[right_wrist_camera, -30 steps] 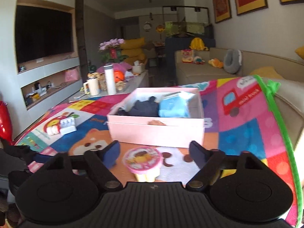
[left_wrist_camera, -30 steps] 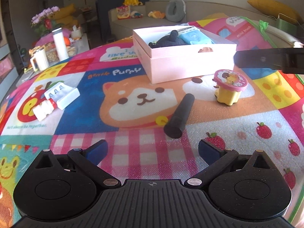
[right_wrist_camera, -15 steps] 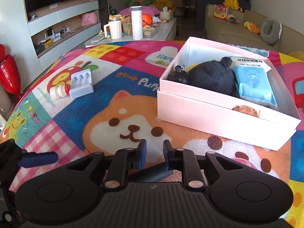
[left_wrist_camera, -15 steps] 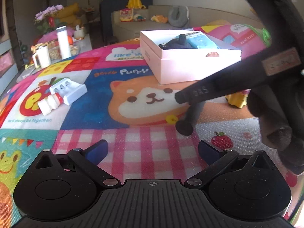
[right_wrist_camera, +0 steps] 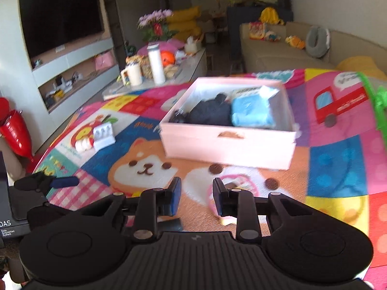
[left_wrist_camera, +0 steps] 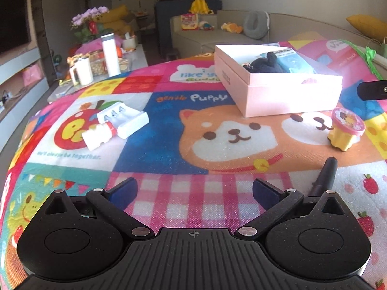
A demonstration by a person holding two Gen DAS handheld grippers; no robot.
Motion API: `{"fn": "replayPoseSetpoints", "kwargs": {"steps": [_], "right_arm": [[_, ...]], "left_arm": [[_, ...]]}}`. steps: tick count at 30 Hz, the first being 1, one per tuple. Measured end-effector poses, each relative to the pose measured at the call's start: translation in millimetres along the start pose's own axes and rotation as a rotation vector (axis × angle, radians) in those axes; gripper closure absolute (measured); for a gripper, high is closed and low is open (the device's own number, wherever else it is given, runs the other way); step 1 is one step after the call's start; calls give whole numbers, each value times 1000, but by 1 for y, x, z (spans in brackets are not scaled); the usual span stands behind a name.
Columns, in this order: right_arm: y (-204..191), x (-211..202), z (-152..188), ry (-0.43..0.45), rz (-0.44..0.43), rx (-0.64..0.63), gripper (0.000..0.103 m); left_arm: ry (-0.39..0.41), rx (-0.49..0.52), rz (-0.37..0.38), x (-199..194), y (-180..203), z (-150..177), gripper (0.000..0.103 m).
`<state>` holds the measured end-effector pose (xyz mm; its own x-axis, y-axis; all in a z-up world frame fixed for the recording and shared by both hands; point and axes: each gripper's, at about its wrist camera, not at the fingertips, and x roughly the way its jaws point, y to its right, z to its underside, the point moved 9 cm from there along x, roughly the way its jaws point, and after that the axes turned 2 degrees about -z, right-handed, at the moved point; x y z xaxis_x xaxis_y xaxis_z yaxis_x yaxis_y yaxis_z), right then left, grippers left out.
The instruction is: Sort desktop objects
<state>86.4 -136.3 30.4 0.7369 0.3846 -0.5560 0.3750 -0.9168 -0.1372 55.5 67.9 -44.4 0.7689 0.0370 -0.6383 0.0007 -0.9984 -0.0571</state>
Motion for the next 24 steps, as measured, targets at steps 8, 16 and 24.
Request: {"fn": "replayPoseSetpoints", "kwargs": {"steps": [8, 16, 24], "right_arm": [[50, -1, 14, 36, 132, 67, 38], [54, 7, 42, 49, 231, 19, 15], [34, 1, 41, 91, 148, -29, 4]], "left_arm": [[-43, 181, 220, -16, 79, 12, 0], [-46, 182, 40, -2, 44, 9, 0], [-47, 120, -44, 7, 19, 2, 0]]}}
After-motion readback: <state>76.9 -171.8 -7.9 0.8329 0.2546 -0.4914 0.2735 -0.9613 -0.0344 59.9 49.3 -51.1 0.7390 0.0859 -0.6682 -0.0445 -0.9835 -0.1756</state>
